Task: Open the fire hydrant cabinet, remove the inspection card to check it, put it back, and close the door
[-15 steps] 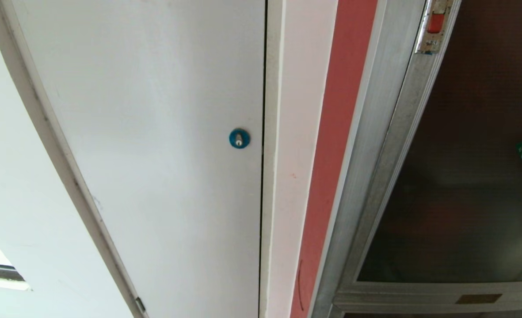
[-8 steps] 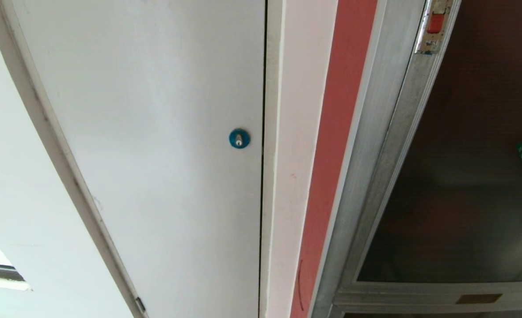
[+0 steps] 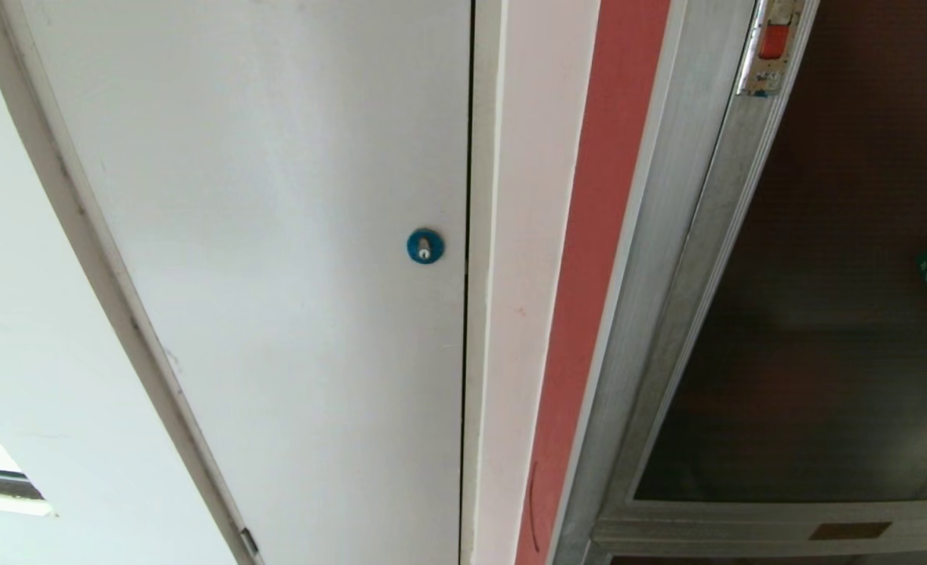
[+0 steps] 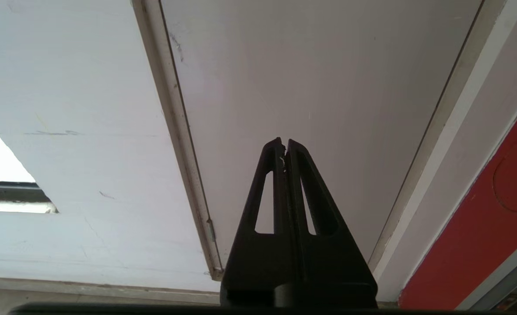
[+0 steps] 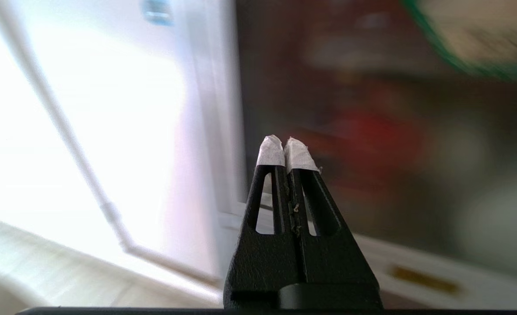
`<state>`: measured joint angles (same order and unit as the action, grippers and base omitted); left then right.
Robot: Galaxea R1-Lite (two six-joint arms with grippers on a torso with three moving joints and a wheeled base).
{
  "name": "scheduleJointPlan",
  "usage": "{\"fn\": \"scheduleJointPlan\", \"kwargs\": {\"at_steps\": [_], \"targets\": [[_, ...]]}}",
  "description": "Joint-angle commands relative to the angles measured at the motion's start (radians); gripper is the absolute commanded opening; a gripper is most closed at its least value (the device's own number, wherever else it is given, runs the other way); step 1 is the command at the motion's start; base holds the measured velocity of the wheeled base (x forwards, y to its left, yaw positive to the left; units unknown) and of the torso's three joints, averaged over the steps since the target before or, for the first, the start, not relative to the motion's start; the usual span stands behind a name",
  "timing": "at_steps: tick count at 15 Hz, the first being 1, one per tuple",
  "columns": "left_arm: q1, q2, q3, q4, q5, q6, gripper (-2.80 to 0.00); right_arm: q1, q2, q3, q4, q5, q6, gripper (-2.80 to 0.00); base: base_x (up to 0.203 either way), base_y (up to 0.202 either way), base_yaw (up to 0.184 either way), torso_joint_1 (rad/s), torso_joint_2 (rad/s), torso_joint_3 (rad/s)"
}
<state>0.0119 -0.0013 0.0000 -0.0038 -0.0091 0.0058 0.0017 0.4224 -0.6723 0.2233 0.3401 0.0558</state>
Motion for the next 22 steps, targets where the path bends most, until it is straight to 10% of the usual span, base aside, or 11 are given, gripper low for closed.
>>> {"fn": "scheduleJointPlan", "kwargs": {"at_steps": [1, 6, 10, 18, 22], "targets": [[0.0, 0.0, 0.003, -0.001, 0.0, 0.0, -2.8, 0.002, 0.175, -0.12, 0.01, 0.092, 0.021, -2.8, 0.0, 0.0, 0.0, 0.0, 0.0, 0.0], [0.0, 0.0, 0.003, -0.001, 0.0, 0.0, -2.8, 0.019, 0.426, -0.37, 0.015, 0.336, 0.13, -2.8, 0.0, 0.0, 0.0, 0.0, 0.0, 0.0], [0.0, 0.0, 0.003, -0.001, 0.0, 0.0, -2.8, 0.213, 0.554, -0.483, 0.012, 0.372, 0.136, -2.8, 0.0, 0.0, 0.0, 0.0, 0.0, 0.0], [0.0, 0.0, 0.003, -0.001, 0.0, 0.0, -2.8, 0.509, 0.745, -0.691, -0.028, -0.009, 0.16, -2.8, 0.0, 0.0, 0.0, 0.0, 0.0, 0.0], [0.0, 0.0, 0.003, -0.001, 0.0, 0.0, -2.8, 0.521, 0.791, -0.776, -0.058, -0.075, 0.159, -2.8, 0.0, 0.0, 0.0, 0.0, 0.0, 0.0]]}}
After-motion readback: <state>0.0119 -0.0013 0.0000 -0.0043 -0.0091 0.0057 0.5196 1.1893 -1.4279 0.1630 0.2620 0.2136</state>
